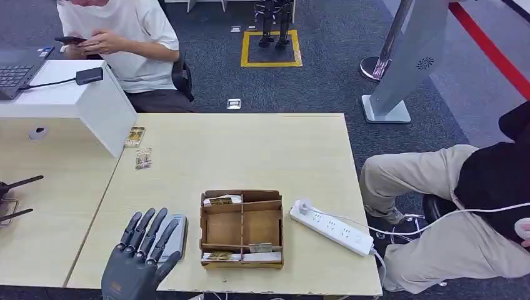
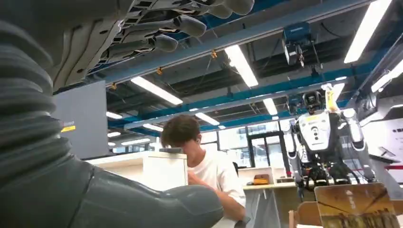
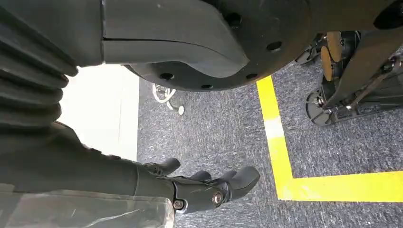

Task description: Pass the card to the sensor for recognition and then transmit it.

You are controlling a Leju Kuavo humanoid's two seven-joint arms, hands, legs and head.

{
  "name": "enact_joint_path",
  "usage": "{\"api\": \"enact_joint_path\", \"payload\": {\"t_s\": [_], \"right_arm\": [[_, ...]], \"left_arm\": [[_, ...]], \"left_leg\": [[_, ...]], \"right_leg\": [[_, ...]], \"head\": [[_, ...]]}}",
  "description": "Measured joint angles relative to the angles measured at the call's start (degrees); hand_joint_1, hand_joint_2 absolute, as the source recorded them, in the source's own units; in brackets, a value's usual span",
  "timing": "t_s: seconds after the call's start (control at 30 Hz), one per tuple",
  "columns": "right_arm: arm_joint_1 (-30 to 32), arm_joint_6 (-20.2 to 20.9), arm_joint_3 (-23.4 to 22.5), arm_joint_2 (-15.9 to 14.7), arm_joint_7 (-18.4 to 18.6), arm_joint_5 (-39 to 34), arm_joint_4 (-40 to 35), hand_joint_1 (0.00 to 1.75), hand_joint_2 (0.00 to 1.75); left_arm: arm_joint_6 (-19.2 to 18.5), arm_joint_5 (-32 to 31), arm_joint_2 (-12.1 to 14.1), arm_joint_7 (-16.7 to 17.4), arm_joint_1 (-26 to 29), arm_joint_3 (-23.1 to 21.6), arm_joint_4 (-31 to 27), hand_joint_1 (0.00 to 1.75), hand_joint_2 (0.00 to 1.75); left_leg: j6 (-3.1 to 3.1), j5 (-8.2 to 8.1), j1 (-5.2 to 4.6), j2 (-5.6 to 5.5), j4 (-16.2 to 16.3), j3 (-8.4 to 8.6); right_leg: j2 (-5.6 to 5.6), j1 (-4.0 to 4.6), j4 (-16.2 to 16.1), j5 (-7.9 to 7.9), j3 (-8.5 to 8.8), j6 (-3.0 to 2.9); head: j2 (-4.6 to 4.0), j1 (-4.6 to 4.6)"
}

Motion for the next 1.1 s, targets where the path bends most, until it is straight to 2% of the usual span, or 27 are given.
{"api": "enact_joint_path", "payload": {"t_s": [0.37, 0.93, 1.1], "right_arm": [[0.01, 0.15, 0.00, 0.02, 0.02, -0.09, -0.09, 0.00, 1.75], [0.02, 0.15, -0.13, 0.02, 0.00, -0.48, -0.09, 0.00, 1.75], [0.04, 0.15, -0.31, 0.02, 0.00, -0.66, -0.09, 0.00, 1.75]], "left_arm": [[0.00, 2.14, 0.09, -0.04, -0.70, -3.08, 2.30, 0.00, 1.75], [0.00, 1.68, -0.17, 0.50, -1.06, -5.61, 4.59, 0.00, 1.75], [0.00, 1.36, -0.15, 1.01, -1.09, -5.86, 5.07, 0.17, 1.75]], "left_leg": [[0.00, 0.00, 0.00, 0.00, 0.00, 0.00], [0.00, 0.00, 0.00, 0.00, 0.00, 0.00], [0.00, 0.00, 0.00, 0.00, 0.00, 0.00]], "right_leg": [[0.00, 0.00, 0.00, 0.00, -0.01, 0.00], [0.00, 0.00, 0.00, 0.00, 0.00, 0.00], [0.00, 0.00, 0.00, 0.00, 0.00, 0.00]], "head": [[0.00, -0.02], [0.00, -0.02], [0.00, -0.02]]}}
